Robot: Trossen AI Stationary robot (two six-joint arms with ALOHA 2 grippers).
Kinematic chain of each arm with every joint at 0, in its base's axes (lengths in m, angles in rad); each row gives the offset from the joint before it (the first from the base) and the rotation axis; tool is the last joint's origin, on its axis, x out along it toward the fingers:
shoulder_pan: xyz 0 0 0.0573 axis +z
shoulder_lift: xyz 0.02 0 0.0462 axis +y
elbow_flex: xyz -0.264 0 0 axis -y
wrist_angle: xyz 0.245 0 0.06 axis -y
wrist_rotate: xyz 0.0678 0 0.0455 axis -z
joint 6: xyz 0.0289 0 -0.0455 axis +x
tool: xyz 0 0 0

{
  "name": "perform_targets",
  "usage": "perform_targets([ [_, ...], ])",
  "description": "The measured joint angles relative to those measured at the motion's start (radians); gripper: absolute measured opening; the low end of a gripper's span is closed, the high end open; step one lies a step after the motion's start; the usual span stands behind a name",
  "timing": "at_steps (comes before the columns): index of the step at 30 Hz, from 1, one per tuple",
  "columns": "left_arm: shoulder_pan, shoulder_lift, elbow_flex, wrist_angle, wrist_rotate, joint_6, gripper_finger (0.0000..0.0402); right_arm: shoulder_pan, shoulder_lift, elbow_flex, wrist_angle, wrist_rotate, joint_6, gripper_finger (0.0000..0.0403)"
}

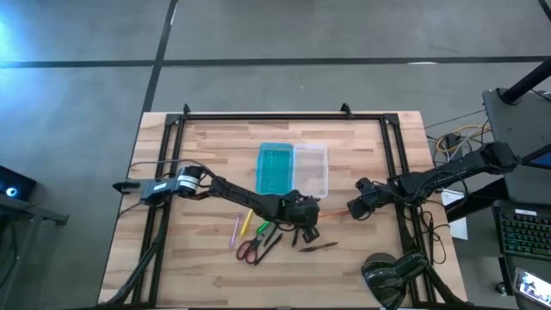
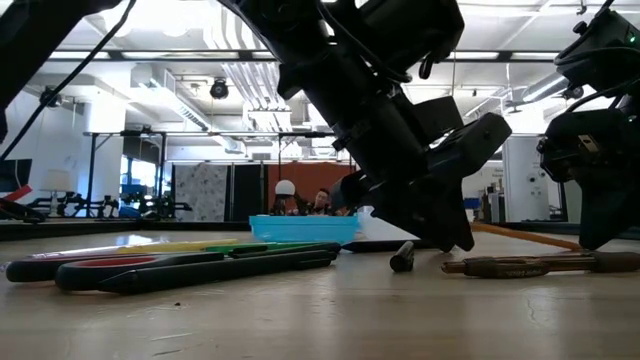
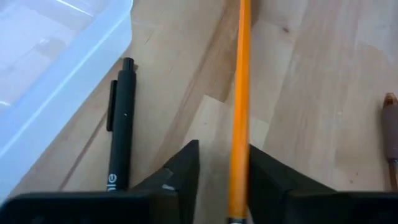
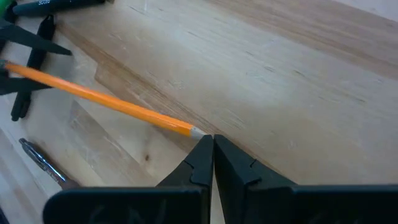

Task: Pick & place school supplies into a supply box
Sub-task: Put the yellow pencil into the supply box

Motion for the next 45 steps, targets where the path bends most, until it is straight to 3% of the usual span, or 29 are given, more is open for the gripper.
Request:
perform_targets([
  [6,0.001,0.0,0.001,0.001,0.031,0.035,0.0012,0.0,-0.004,-0.001,-0.001,0.0,0.005,0.0009],
  [15,0.0,-0.002,0.045,-0.099,0.043,0.033,0.001,0.0,-0.078,0.041,-0.047,0.086,-0.016,0.0009],
  [22,0.0,-0.002,0.072,-0.149,0.043,-0.002,0.0009,0.001,-0.135,0.161,-0.21,0.296,-0.147,0.0009],
  [27,0.001,-0.003,0.076,-0.159,0.043,-0.103,0.0009,0.001,-0.163,0.225,-0.306,0.411,-0.203,0.0009],
  [34,0.002,-0.028,0.076,-0.144,0.022,-0.272,0.0008,0.0,-0.185,0.228,-0.342,0.467,-0.203,0.0009],
  [45,0.01,-0.076,0.076,-0.116,-0.172,-0.557,0.0008,0.0,-0.22,0.227,-0.359,0.536,-0.279,0.0009],
])
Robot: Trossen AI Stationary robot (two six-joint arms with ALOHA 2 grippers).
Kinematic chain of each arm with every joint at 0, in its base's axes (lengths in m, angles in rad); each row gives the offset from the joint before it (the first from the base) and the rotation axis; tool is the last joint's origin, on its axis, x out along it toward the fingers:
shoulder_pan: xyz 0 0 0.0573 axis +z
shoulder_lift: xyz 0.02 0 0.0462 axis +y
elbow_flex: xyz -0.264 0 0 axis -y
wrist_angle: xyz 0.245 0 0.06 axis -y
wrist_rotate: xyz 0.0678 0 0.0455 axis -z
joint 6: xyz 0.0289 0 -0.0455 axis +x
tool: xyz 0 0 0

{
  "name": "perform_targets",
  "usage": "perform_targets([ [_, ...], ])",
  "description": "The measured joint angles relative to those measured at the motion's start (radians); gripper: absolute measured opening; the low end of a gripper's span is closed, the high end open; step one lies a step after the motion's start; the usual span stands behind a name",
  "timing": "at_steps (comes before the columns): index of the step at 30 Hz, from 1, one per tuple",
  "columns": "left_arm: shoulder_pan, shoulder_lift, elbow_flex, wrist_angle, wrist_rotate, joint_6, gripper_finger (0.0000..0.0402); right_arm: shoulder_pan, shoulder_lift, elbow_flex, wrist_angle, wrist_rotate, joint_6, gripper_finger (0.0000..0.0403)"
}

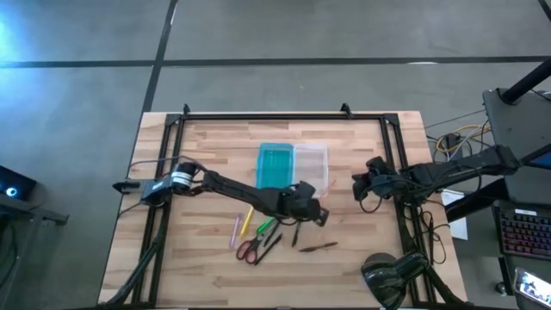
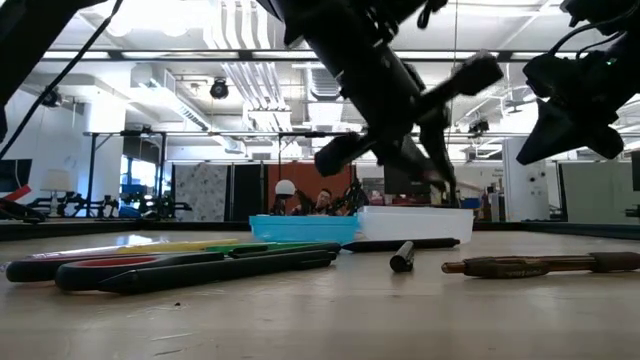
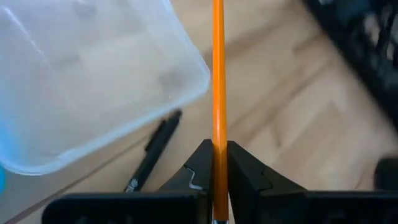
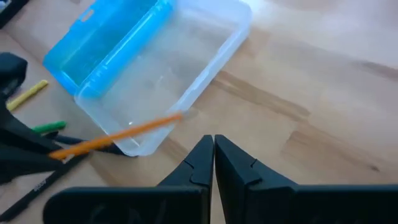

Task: Pick & place school supplies into a supply box
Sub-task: Put the yellow pencil into the supply box

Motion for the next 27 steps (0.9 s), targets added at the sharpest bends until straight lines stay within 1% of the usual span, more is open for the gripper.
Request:
perform_targets([
  [5,0.0,-0.012,0.0,-0.002,-0.103,-0.146,0.0008,0.0,-0.058,0.0,-0.031,0.049,-0.03,0.0009],
  [8,0.001,-0.019,0.0,0.001,-0.142,-0.218,0.0008,0.0,-0.095,-0.001,-0.062,0.07,-0.049,0.0009],
  [16,0.008,-0.042,0.0,0.004,-0.276,-0.36,0.0011,0.0,-0.203,-0.001,-0.132,0.11,-0.1,0.0009],
  [24,0.044,-0.056,-0.001,0.006,-0.301,-0.434,0.0011,0.0,-0.256,0.0,-0.132,0.112,-0.104,0.0009],
  [27,0.065,-0.066,-0.002,0.007,-0.288,-0.457,0.0011,0.0,-0.258,0.0,-0.137,0.111,-0.098,0.0009],
])
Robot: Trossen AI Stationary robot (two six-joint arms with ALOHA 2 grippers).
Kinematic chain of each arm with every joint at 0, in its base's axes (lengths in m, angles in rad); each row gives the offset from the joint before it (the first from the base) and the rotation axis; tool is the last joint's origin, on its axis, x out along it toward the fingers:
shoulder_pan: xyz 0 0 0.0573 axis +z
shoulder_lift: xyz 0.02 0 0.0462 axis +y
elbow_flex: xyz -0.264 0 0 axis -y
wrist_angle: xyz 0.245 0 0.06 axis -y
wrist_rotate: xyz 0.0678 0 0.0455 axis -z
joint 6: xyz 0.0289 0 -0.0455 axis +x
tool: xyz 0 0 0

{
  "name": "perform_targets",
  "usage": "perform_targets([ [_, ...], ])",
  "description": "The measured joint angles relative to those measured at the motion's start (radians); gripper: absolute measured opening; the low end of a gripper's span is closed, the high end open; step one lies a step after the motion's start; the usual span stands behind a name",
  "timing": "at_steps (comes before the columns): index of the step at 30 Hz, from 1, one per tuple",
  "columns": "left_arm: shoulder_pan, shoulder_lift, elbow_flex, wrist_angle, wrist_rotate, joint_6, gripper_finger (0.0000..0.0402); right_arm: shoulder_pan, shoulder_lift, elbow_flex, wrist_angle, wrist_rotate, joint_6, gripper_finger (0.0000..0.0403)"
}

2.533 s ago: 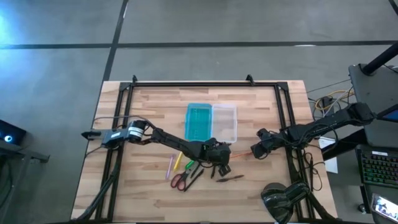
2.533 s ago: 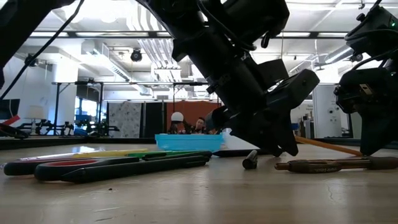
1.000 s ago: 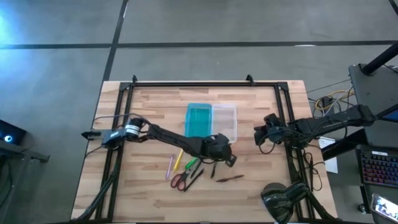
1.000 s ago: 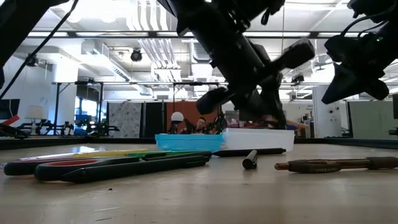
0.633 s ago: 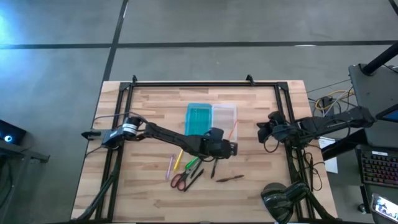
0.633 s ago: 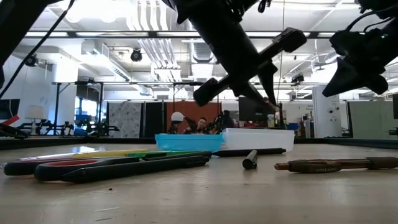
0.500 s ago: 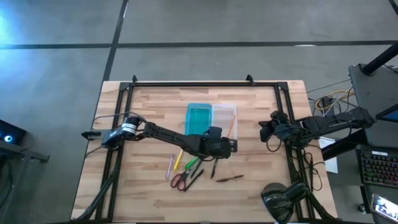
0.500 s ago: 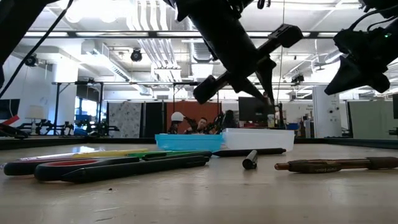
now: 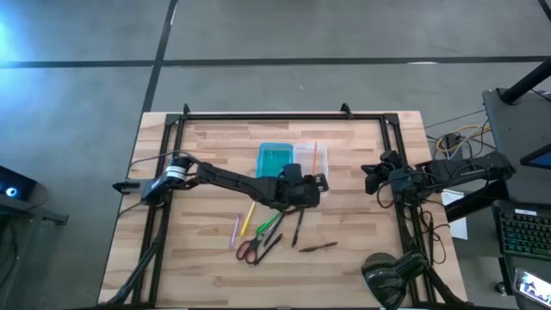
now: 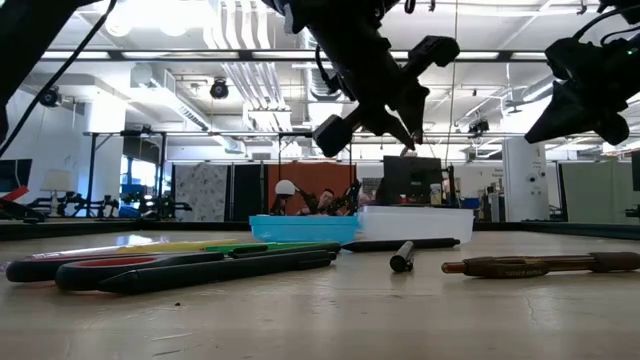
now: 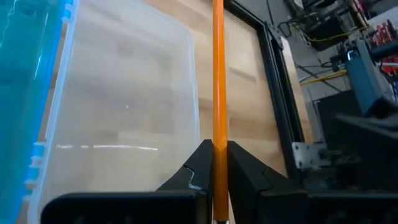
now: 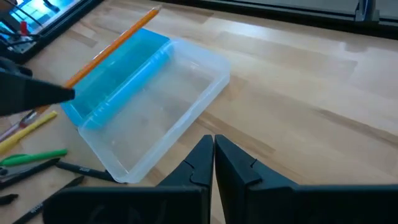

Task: Pick & place school supplies into a supply box
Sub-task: Put the yellow pencil into the supply box

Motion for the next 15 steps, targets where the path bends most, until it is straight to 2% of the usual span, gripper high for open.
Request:
perform_targets([
  [4,0.037,-0.007,-0.014,-0.002,0.044,-0.034,0.0011,0.0,0.002,0.0,-0.018,0.0,0.021,0.0009],
  [10,0.091,-0.007,-0.032,-0.001,0.166,-0.048,0.0011,0.0,0.002,0.0,-0.018,-0.001,0.023,0.0009],
  [15,0.123,-0.009,-0.032,-0.057,0.188,-0.015,0.0011,0.0,0.002,0.0,-0.018,-0.001,0.024,0.0009],
])
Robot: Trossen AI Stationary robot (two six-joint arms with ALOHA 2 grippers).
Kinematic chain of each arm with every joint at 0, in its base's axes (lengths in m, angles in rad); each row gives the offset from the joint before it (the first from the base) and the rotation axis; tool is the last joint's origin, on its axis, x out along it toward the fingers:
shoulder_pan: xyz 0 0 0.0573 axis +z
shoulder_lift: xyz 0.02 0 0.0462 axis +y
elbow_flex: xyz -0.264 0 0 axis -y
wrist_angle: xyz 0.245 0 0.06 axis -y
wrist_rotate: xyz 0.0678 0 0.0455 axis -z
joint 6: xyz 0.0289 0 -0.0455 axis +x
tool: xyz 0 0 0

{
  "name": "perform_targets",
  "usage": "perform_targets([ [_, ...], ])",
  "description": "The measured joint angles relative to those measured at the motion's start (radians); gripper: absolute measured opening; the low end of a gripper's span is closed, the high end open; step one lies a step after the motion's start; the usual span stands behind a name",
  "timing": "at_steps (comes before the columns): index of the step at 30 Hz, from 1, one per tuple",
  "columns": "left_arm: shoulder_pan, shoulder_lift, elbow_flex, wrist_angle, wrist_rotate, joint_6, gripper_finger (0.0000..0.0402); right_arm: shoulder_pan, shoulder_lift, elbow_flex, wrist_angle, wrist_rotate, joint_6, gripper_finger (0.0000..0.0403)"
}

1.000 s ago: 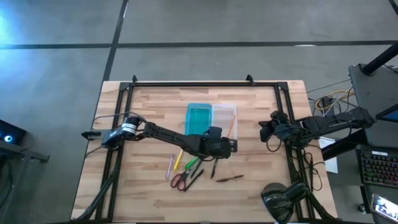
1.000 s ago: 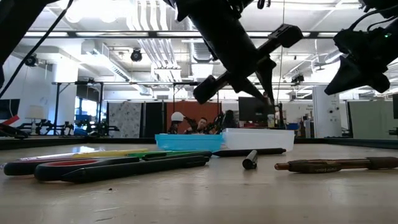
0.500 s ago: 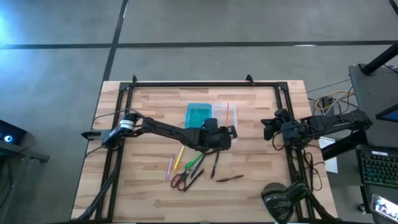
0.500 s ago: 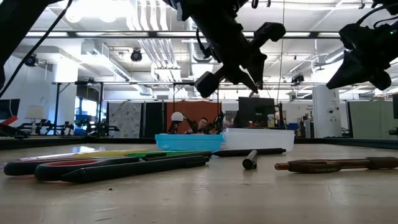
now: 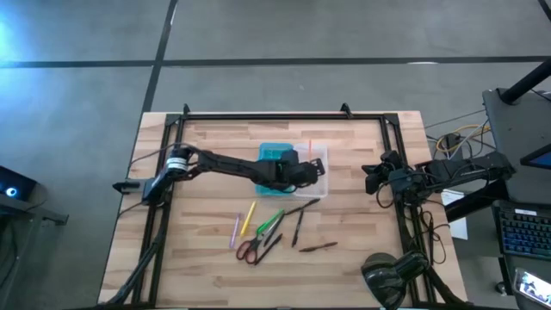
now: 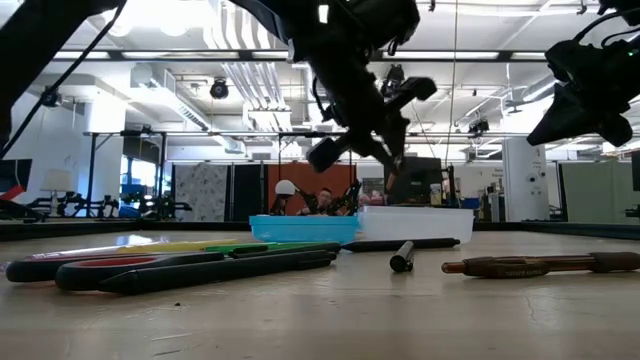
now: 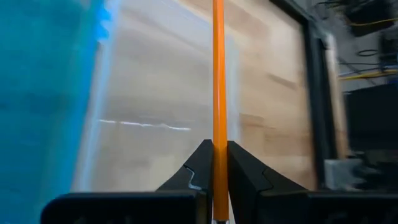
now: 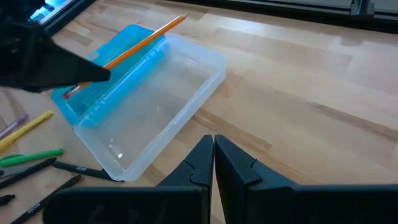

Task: Pick & place school supplies into a supply box
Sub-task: Put the yellow pencil into the supply box

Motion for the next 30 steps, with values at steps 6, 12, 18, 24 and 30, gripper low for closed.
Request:
perform_targets([
  [6,-0.006,-0.036,-0.002,-0.035,-0.004,0.0,0.0011,0.0,0.001,0.0,-0.003,-0.002,0.004,0.0009],
  [12,-0.026,-0.031,-0.024,-0.039,0.072,0.03,0.0012,0.0,0.011,-0.001,-0.004,-0.002,0.004,0.0009],
  [18,-0.02,-0.027,-0.065,-0.018,0.158,0.147,0.0012,0.0,0.013,-0.002,-0.004,-0.002,0.005,0.0009],
  [24,0.01,-0.024,-0.115,0.006,0.206,0.182,0.0012,0.0,0.013,-0.002,-0.004,-0.002,0.004,0.0009],
  [30,0.021,-0.024,-0.167,0.12,0.23,0.199,0.0012,0.0,0.013,-0.002,-0.004,-0.002,0.005,0.0009],
])
